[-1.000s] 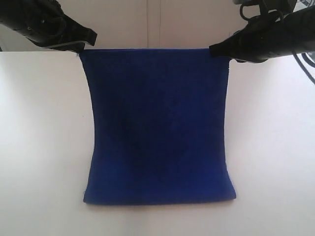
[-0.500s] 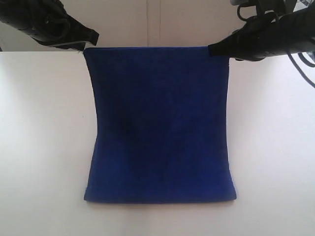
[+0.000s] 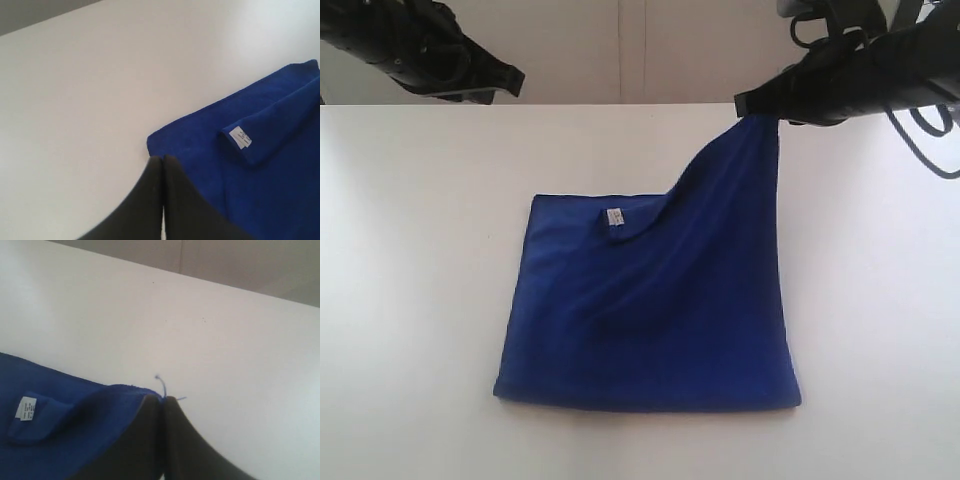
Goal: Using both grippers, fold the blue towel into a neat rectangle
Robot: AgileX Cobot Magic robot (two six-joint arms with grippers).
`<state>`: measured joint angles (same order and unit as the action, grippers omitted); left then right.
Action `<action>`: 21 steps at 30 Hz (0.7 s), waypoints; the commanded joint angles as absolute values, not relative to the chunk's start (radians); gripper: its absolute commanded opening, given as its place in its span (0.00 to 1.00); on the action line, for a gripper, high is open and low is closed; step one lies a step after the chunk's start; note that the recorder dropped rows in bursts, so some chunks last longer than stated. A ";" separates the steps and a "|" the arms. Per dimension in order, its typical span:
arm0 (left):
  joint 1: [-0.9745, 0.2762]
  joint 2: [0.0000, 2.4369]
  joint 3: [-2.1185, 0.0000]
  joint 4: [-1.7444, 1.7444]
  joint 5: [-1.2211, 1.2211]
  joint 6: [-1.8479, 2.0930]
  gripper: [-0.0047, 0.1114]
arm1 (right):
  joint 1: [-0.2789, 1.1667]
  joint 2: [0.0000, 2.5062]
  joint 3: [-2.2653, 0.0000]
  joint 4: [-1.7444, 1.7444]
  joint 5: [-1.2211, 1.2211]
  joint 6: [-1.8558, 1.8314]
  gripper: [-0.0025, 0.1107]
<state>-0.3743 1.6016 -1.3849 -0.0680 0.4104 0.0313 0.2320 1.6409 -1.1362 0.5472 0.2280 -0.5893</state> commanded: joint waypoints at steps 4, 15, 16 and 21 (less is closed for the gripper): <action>-0.370 1.609 -1.397 -0.066 0.455 0.019 0.04 | 0.240 1.656 -1.145 0.548 0.225 -0.599 0.02; -0.372 1.746 -1.397 -0.172 0.404 0.186 0.04 | 0.240 1.694 -1.145 0.548 0.226 -0.599 0.02; -0.372 1.758 -1.397 -0.198 0.385 0.239 0.04 | 0.240 1.699 -1.145 0.548 0.230 -0.599 0.02; -0.372 1.836 -1.397 -0.424 0.348 0.643 0.04 | 0.240 1.727 -1.145 0.548 0.243 -0.599 0.02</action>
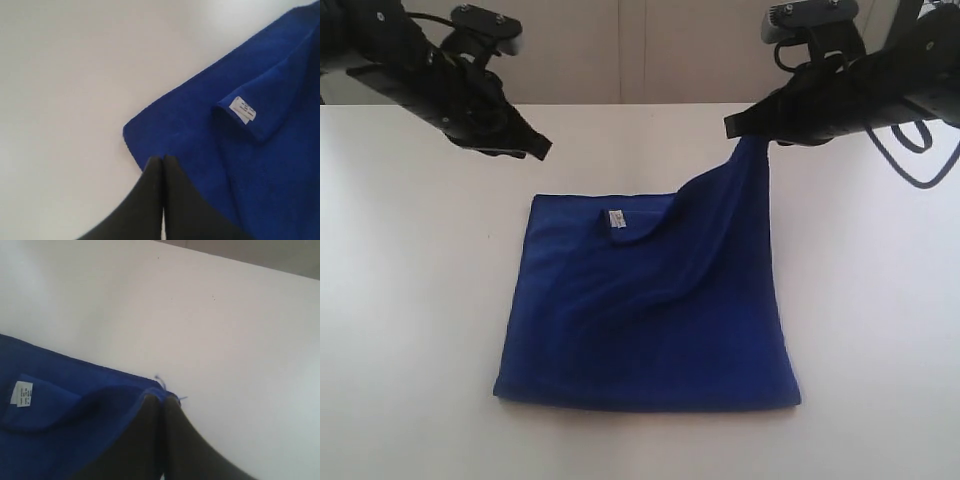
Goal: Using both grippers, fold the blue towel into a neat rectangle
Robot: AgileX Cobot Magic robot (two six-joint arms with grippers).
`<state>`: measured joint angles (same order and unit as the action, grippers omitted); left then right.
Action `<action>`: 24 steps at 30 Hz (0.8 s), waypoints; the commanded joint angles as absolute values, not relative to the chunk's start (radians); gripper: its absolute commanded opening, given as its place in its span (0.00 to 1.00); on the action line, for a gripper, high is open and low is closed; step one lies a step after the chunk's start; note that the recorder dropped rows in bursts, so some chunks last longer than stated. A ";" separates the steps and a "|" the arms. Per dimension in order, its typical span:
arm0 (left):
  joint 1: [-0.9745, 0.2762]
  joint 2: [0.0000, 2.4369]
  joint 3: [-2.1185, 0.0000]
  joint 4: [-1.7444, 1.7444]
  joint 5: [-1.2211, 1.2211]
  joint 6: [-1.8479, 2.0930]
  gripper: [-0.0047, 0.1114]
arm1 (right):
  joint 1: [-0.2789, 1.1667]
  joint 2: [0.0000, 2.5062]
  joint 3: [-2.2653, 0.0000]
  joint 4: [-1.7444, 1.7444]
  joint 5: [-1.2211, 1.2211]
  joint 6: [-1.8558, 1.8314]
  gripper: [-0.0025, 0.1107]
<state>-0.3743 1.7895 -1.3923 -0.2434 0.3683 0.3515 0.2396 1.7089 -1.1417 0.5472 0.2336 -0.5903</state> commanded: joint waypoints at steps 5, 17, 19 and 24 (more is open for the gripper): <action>-0.372 1.913 -1.397 -0.801 0.495 1.228 0.04 | 0.240 1.735 -1.145 0.548 0.247 -0.596 0.02; -0.373 2.003 -1.421 -0.923 0.536 1.637 0.04 | 0.240 1.735 -1.145 0.548 0.268 -0.571 0.02; -0.372 2.005 -1.421 -0.912 0.549 1.768 0.04 | 0.240 1.735 -1.145 0.548 0.268 -0.571 0.02; -0.387 2.025 -1.421 -0.923 0.531 2.022 0.14 | 0.240 1.735 -1.145 0.550 0.272 -0.571 0.02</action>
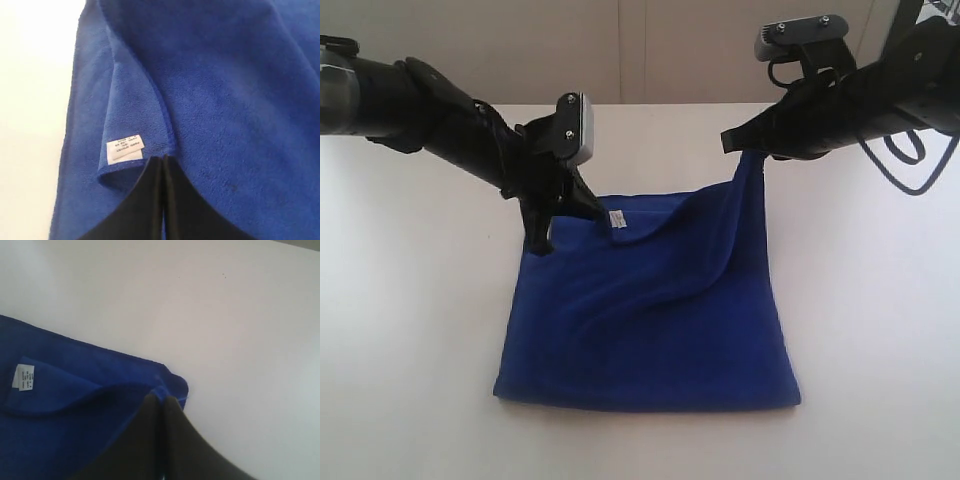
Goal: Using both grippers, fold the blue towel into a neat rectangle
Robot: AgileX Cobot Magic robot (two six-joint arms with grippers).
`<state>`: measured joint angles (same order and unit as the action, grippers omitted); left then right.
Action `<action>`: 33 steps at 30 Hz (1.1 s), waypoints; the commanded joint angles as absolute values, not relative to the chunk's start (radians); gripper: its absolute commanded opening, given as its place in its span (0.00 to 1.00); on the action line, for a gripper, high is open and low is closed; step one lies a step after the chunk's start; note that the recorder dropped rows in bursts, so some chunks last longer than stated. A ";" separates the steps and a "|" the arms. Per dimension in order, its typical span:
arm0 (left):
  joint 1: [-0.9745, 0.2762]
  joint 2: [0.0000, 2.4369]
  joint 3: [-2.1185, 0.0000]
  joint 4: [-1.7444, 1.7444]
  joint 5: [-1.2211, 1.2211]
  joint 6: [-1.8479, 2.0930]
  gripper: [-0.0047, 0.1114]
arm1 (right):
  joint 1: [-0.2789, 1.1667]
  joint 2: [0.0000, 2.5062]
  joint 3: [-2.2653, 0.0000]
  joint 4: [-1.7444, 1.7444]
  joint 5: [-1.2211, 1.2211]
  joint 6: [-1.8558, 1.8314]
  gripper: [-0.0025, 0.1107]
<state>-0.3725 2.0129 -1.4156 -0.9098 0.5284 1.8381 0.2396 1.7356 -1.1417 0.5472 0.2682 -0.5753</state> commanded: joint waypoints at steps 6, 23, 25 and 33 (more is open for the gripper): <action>-0.439 2.079 -1.421 -0.932 0.392 2.117 0.41 | 0.240 1.735 -1.145 0.550 0.279 -0.554 0.02; -0.467 2.140 -1.421 -0.932 0.288 2.117 0.43 | 0.240 1.735 -1.145 0.550 0.283 -0.545 0.02; -0.467 2.140 -1.421 -0.939 0.285 2.117 0.43 | 0.240 1.735 -1.145 0.550 0.283 -0.545 0.02; -0.467 2.140 -1.421 -0.942 0.281 2.117 0.39 | 0.240 1.735 -1.145 0.550 0.286 -0.545 0.02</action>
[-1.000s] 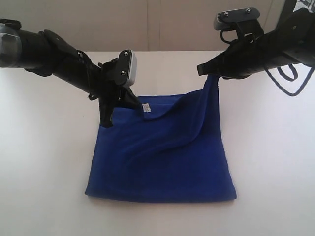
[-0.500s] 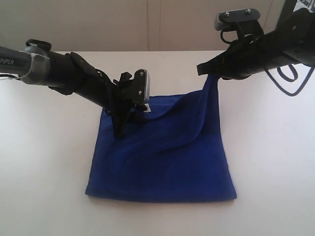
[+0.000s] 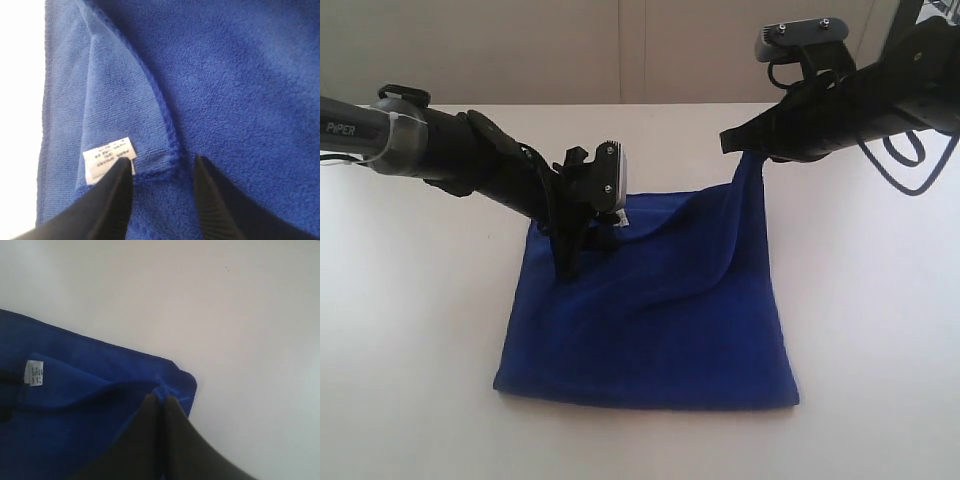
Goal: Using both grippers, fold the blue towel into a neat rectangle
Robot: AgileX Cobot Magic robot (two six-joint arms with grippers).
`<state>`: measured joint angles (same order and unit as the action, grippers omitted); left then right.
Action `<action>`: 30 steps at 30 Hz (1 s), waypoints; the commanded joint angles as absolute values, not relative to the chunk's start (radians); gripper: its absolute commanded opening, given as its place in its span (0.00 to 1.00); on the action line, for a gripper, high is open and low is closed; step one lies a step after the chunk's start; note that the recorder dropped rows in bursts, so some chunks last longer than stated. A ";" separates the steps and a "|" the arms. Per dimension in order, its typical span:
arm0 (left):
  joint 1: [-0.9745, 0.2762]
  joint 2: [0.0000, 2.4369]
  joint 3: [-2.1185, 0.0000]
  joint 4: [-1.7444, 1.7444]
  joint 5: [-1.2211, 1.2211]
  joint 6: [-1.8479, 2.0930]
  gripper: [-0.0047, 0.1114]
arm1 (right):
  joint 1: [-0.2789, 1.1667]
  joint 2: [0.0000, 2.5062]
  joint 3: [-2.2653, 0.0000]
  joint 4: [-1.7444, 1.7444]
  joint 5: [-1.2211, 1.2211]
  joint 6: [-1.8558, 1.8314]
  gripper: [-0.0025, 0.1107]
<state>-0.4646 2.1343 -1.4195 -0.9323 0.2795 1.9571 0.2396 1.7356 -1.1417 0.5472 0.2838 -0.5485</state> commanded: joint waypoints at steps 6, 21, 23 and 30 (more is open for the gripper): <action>-0.467 2.140 -1.421 -0.956 0.308 2.117 0.15 | 0.240 1.735 -1.145 0.550 0.288 -0.543 0.02; -0.489 2.042 -1.421 -1.009 0.139 1.868 0.04 | 0.240 1.735 -1.145 0.550 0.293 -0.531 0.02; -0.489 1.997 -1.421 -1.009 0.135 1.768 0.04 | 0.240 1.735 -1.145 0.550 0.293 -0.529 0.02; -0.489 1.815 -1.421 -0.961 0.205 1.396 0.04 | 0.240 1.689 -1.145 0.548 0.335 -0.529 0.02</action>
<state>-0.4866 1.8760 -1.4195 -0.9779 0.1587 1.5276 0.2396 1.7253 -1.1417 0.5472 0.3131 -0.5342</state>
